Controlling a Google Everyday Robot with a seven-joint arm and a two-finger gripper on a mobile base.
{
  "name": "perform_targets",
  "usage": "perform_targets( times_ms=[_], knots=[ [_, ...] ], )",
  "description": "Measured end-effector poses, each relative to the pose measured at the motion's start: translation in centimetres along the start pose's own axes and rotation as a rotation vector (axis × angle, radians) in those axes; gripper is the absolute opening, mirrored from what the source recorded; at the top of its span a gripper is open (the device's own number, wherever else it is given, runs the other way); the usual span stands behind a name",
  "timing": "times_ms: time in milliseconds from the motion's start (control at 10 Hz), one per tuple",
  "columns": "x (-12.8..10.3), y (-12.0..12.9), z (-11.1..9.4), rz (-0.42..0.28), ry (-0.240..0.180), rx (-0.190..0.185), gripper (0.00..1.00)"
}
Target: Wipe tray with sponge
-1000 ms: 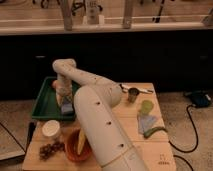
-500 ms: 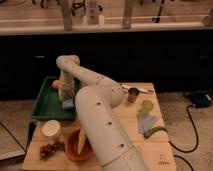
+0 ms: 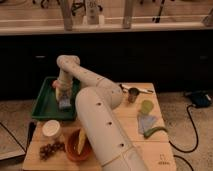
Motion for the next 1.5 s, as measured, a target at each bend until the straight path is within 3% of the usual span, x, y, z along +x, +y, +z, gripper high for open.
perform_targets(
  times_ms=[200, 1500],
  knots=[
    [-0.06, -0.4, 0.02, -0.024, -0.003, 0.023, 0.04],
    [-0.13, -0.27, -0.02, -0.022, -0.004, 0.022, 0.04]
  ],
)
